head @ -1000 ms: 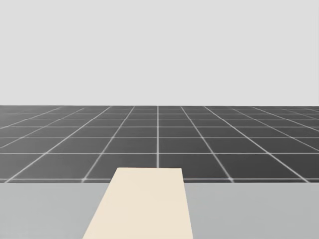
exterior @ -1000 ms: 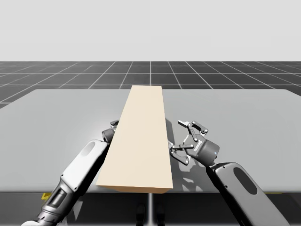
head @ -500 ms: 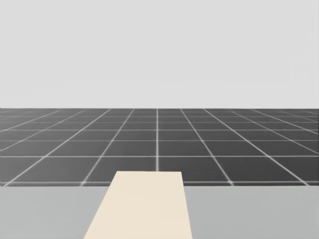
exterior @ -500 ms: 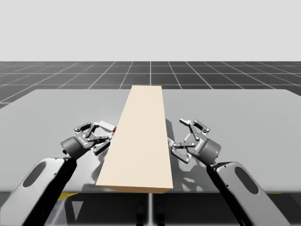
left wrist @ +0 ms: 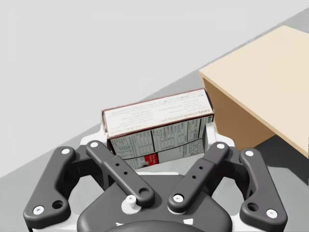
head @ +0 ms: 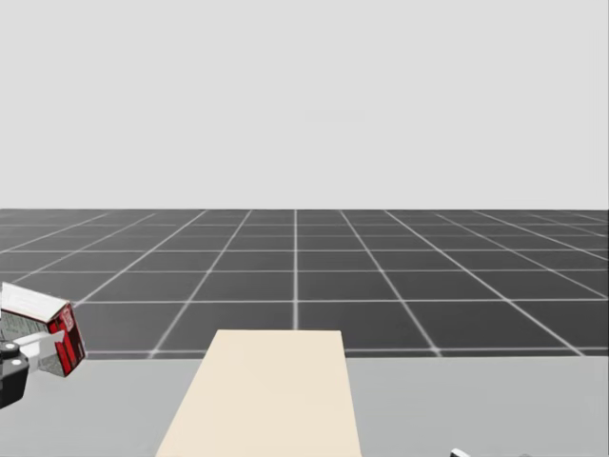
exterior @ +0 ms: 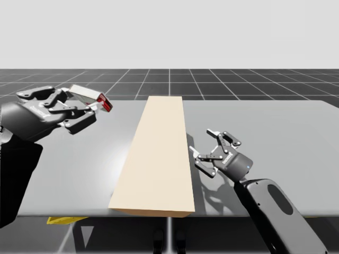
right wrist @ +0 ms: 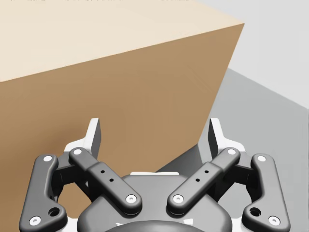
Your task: Retrieve the object from inside the box.
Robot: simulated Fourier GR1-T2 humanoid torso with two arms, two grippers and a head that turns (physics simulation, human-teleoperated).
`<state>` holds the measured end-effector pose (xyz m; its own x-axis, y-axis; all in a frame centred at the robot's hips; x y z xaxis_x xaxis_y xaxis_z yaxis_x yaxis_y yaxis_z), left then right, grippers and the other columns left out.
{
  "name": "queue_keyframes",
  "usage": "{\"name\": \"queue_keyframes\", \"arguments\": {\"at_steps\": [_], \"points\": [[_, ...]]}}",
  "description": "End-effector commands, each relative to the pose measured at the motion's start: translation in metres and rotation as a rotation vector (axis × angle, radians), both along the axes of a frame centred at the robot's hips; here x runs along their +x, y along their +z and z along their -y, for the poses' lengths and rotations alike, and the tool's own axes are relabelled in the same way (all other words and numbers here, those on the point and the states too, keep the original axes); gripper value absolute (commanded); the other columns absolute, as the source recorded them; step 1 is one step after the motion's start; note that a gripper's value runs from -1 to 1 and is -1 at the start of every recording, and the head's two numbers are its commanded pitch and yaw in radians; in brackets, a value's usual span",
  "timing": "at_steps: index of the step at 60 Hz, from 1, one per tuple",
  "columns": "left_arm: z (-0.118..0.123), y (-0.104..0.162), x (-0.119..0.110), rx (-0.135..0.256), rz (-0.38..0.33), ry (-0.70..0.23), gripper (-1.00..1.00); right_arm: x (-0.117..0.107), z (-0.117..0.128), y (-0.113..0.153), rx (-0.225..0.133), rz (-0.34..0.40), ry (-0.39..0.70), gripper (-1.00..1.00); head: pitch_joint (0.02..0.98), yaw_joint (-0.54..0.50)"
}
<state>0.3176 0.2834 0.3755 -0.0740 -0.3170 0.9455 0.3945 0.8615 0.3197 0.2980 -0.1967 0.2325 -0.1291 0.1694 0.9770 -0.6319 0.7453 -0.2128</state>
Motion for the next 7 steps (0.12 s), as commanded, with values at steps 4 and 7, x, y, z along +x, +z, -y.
{"name": "queue_keyframes", "arguments": {"at_steps": [4, 7], "points": [[0.02, 0.117, 0.014, -0.002, 0.231, -0.081, 1.0, 0.0, 0.002, 0.002, 0.006, 0.01, 0.0, -1.0, 0.191, -0.02], [0.021, 0.121, 0.014, -0.022, 0.253, -0.066, 1.0, 0.0, 0.002, 0.002, 0.004, 0.015, 0.0, -1.0, 0.191, -0.02]]}}
